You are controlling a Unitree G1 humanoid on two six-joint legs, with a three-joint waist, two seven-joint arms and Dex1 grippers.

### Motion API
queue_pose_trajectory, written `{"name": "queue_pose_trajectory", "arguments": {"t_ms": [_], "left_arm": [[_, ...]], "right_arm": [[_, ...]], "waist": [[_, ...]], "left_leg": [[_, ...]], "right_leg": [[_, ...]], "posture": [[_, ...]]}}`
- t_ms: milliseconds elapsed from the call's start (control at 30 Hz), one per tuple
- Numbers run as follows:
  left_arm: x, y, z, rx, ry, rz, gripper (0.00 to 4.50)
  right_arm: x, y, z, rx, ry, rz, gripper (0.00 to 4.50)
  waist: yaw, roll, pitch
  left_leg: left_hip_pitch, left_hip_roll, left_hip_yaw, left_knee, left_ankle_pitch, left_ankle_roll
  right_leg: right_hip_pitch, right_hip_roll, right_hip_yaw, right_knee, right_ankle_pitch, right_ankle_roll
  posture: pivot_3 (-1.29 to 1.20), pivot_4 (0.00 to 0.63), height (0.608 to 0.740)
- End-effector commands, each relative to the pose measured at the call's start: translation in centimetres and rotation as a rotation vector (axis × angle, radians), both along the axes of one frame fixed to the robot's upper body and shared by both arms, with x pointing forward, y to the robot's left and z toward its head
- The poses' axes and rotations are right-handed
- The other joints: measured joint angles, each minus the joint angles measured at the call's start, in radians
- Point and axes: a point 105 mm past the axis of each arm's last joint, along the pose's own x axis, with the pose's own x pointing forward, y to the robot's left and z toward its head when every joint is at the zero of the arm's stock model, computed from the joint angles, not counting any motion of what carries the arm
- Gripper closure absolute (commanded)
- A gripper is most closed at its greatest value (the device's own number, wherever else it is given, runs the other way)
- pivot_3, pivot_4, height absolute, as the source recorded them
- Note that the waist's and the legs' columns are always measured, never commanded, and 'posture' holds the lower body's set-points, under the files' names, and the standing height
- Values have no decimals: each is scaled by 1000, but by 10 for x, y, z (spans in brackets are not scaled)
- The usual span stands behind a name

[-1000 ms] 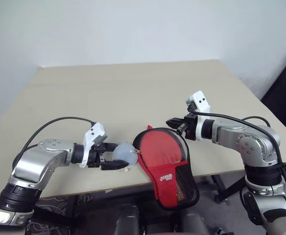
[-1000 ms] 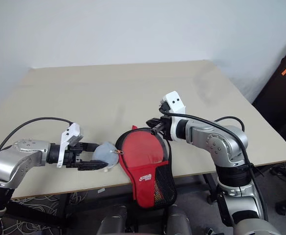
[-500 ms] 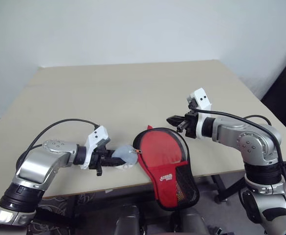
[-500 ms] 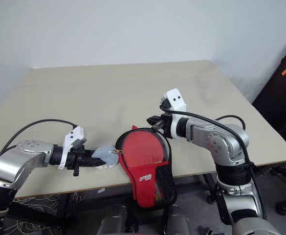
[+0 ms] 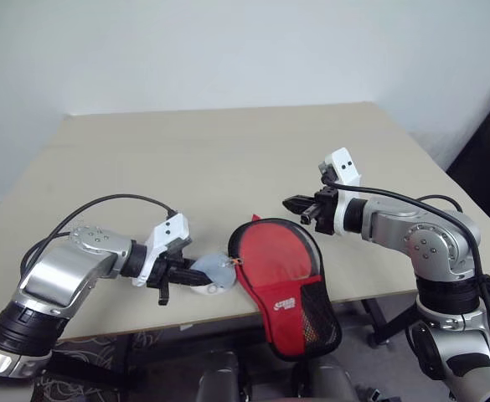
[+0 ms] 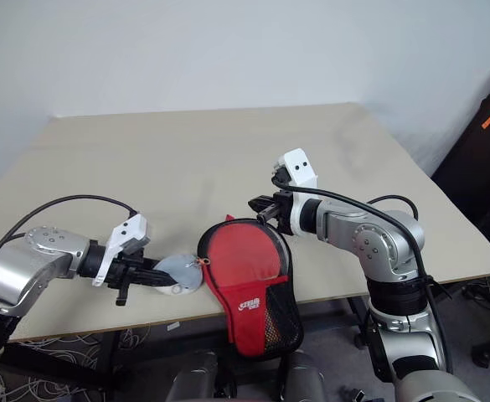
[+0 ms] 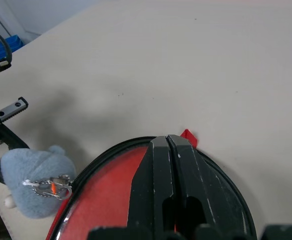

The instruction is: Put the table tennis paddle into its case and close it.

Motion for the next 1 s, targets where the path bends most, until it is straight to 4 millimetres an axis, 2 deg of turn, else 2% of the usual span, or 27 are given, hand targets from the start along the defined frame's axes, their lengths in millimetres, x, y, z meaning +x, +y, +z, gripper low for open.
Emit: {"name": "queue_pose_trajectory", "arguments": {"t_ms": [33,400,667,1000], "left_arm": [[0,-2,21,12,-66,-64,3846],[-7,20,19,102,-50,-94,3846],[-15,25,12,130,-28,-118,3846],[-14,28,8,144,-17,-117,3846]], "right_arm": [[-1,1,11,20,-39,11,4500],[-6,5,7,13,-24,43,4500],[-13,11,-2,-3,7,96,4500],[-12,36,-33,-46,11,158,4500]], "waist": [[0,0,0],[-1,0,0],[0,0,0],[-1,0,0]], "left_leg": [[0,0,0,0,0,0],[0,0,0,0,0,0],[0,1,1,0,0,0],[0,1,1,0,0,0]], "right_leg": [[0,0,0,0,0,0],[0,0,0,0,0,0],[-1,1,1,0,0,0],[-1,1,1,0,0,0]], "posture": [[0,0,654],[0,0,654],[0,0,654],[0,0,654]]}}
